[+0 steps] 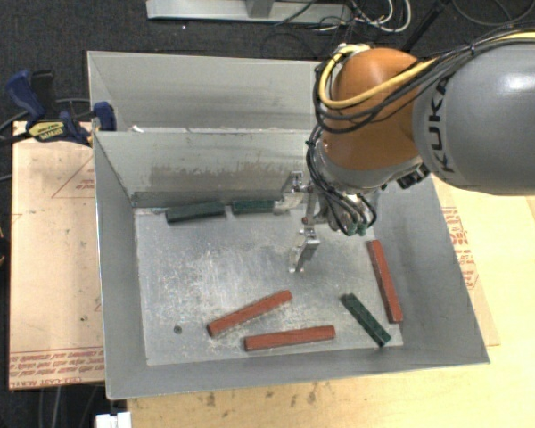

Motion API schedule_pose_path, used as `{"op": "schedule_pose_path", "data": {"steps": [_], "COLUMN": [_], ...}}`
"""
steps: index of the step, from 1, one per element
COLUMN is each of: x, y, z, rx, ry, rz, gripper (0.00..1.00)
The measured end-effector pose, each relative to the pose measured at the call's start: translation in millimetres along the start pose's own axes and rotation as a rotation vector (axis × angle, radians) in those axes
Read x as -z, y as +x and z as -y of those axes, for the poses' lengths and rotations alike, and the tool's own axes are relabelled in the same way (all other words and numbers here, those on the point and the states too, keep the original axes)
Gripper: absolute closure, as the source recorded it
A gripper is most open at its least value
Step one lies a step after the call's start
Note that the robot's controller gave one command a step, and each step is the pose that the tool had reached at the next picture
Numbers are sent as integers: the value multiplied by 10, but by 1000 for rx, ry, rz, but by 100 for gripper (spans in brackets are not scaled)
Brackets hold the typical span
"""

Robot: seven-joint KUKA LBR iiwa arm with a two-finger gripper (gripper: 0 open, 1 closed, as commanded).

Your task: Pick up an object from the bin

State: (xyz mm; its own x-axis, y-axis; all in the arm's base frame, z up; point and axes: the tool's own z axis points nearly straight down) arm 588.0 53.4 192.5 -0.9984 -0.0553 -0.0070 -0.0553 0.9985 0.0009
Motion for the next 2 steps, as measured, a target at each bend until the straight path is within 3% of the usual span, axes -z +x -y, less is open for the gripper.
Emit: {"op": "schedule_pose_path", "data": {"steps": [1,2], "x": [-680,-1110], "y": [434,265], "z": [119,-153], "rx": [83,148], "ry": [0,-2], "rz": [-3,10], "gripper": [0,100]}}
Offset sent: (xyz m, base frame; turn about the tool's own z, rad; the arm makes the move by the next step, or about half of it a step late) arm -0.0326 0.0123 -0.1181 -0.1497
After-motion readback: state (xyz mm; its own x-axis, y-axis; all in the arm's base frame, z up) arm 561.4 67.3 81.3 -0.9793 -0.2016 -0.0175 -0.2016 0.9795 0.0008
